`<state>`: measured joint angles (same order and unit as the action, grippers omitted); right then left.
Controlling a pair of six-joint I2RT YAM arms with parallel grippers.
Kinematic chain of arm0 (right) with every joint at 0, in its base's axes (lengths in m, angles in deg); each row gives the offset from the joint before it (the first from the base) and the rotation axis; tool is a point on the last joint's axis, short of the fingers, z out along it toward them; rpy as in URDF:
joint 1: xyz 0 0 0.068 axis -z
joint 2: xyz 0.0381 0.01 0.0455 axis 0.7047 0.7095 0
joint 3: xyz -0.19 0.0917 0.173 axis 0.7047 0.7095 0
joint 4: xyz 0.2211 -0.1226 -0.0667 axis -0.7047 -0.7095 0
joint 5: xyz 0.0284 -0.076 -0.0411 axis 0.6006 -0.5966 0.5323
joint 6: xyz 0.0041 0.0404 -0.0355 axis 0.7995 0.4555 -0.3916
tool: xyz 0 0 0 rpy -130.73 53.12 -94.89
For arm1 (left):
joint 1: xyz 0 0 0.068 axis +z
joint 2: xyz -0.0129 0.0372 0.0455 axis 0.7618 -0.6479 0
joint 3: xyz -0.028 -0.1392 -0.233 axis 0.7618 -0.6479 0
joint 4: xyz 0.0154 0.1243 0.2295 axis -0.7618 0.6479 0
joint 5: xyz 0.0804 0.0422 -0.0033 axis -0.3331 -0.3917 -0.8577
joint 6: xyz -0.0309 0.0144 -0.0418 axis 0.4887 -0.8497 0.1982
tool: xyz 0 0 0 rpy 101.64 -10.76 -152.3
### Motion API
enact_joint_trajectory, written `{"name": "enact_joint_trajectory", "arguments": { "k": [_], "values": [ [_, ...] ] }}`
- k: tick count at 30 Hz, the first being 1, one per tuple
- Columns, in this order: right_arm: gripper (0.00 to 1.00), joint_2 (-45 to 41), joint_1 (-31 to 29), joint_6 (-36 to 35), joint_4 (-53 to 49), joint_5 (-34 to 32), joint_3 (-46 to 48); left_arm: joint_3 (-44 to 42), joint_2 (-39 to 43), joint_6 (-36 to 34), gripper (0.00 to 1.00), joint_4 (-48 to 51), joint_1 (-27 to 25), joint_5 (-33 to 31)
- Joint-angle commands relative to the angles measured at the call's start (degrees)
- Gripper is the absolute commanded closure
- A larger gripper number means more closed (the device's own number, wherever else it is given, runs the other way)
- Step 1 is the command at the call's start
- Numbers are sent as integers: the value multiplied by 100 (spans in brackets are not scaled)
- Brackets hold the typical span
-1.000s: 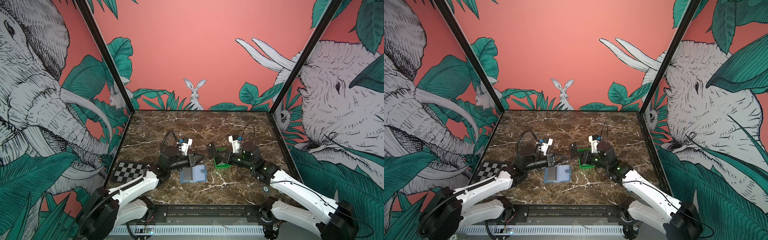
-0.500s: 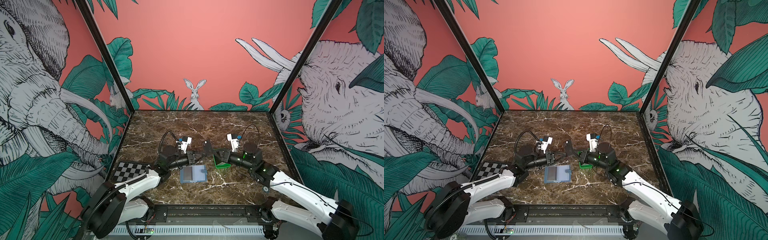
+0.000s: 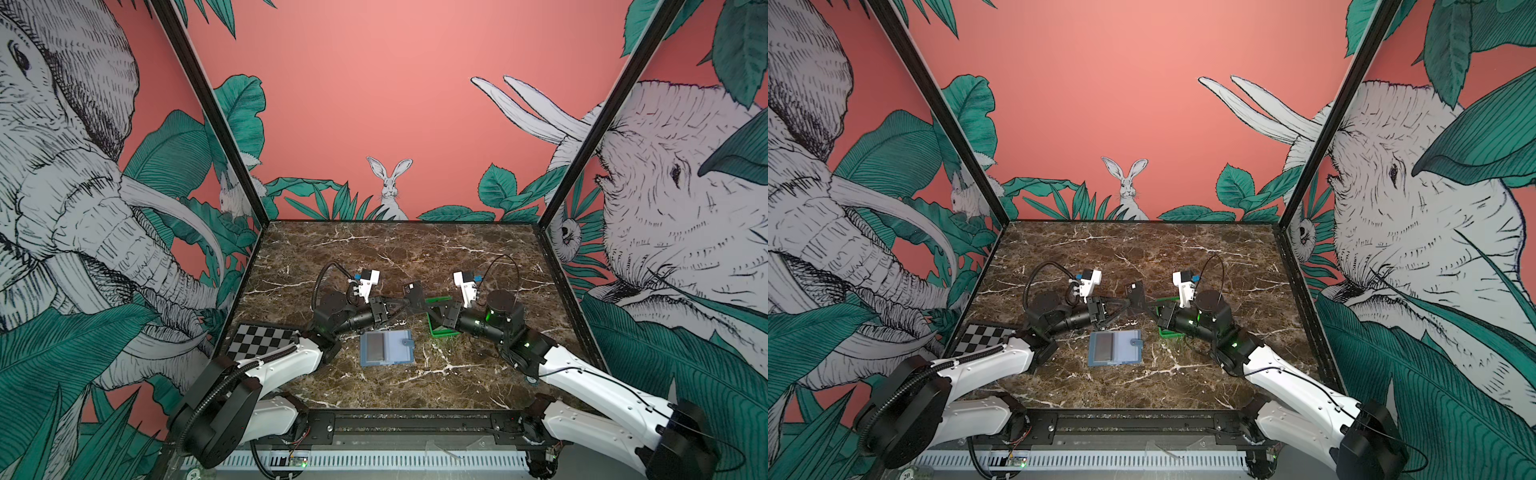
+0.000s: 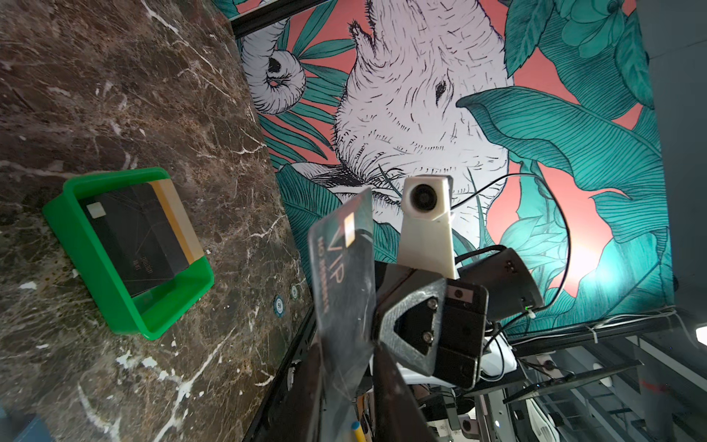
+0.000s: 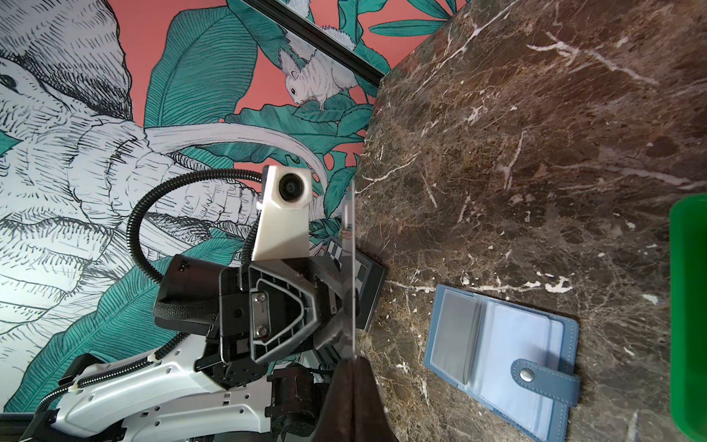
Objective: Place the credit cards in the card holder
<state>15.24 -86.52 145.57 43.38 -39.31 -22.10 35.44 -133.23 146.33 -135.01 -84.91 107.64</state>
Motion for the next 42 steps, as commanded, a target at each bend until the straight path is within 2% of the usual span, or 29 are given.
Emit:
{"name": "enact_joint_trajectory", "arguments": {
  "k": [1, 7, 13, 19, 24, 33, 42],
  "values": [
    [100, -37, -93, 162, 529, -8, 49, -78, -34, 271, 79, -599, 77, 135],
    [100, -28, -187, 282, 738, -115, 196, -65, -439, 643, 84, -1455, 106, 160],
    [100, -122, -231, 152, 394, -353, 205, -113, -443, 509, 94, -1337, 111, 148],
    [98, -237, -387, -126, -226, -759, 178, -199, -19, 7, 100, -363, 216, 75],
    [93, -236, -807, -530, -1279, -1519, 4, -481, 445, -362, 100, 489, 398, 255],
    [87, 396, -1668, -779, -2258, -2610, -255, -1112, 1513, -981, 100, 2019, 470, 150],
    [80, 1514, -1880, -637, -2189, -2463, -439, -1535, 1715, -1242, 100, 2462, 630, 146]
  ]
}}
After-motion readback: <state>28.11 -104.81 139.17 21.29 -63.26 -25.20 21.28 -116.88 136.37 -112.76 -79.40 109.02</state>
